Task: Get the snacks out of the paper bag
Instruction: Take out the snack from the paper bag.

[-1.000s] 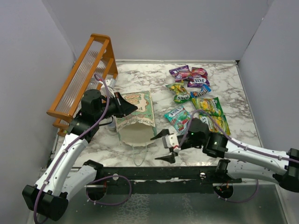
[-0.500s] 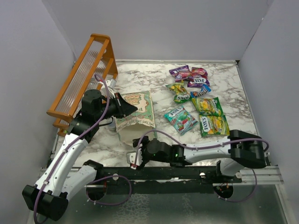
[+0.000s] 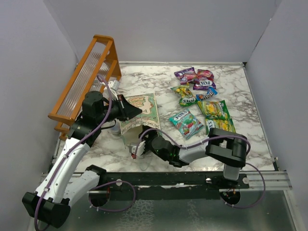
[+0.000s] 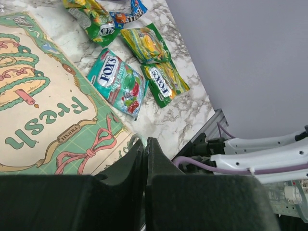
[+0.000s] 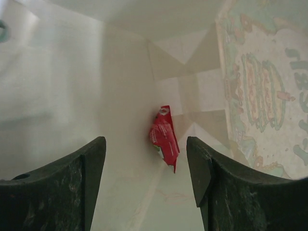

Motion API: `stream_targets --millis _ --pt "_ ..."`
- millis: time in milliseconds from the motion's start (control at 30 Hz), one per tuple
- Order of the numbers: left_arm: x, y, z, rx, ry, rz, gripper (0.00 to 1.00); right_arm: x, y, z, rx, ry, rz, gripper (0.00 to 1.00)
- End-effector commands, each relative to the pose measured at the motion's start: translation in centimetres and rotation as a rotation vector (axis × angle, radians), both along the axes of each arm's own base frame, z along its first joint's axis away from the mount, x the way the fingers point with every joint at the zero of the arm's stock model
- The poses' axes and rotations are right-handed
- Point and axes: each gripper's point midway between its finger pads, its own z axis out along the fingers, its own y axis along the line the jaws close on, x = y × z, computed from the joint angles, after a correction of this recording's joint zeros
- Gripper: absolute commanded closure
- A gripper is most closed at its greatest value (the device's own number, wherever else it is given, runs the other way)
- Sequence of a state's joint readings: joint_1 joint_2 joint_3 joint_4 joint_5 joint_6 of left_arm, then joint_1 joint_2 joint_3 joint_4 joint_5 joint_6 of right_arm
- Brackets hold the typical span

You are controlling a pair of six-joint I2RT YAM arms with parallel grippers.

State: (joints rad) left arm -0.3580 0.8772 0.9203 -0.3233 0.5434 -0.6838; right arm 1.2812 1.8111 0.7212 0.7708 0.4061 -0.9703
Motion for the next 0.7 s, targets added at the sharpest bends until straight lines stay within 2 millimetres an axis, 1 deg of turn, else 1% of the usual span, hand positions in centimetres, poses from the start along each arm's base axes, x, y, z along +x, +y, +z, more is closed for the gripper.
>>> stream_targets --millis 0,100,133,200,300,400,500,667 --pt "-0.7 -0.7 2.5 -0.032 -0.069 -0.070 1.00 2.5 0.9 1.2 0.071 -0.104 0.001 0.33" --pt "-1.1 -1.0 2.7 -0.038 -0.069 -0.102 1.00 4.1 1.0 0.7 0.050 -0.136 -0.022 0.32" --pt "-1.3 -1.1 2.7 -0.040 -0.067 -0.113 1.00 4.3 1.3 0.5 0.050 -0.142 -0.022 0.31" --pt "-1.6 -1.2 2.6 -0.043 -0.063 -0.131 1.00 5.8 1.2 -0.1 0.051 -0.142 -0.039 0.27" --pt "-1.7 -1.3 2.5 -0.042 -0.060 -0.142 1.00 7.4 1.5 -1.2 0.045 -0.128 -0.066 0.23" --pt "-1.9 -1.2 2.7 -0.039 -0.068 -0.144 1.00 8.6 1.8 -1.3 0.057 -0.137 -0.091 0.20" --pt "-2.1 -1.2 2.8 -0.031 -0.070 -0.152 1.00 9.6 2.0 -1.9 0.076 -0.095 -0.099 0.18" --pt "-2.2 -1.0 2.7 -0.011 -0.071 -0.155 1.00 10.7 2.4 -1.3 0.120 -0.074 -0.119 0.18"
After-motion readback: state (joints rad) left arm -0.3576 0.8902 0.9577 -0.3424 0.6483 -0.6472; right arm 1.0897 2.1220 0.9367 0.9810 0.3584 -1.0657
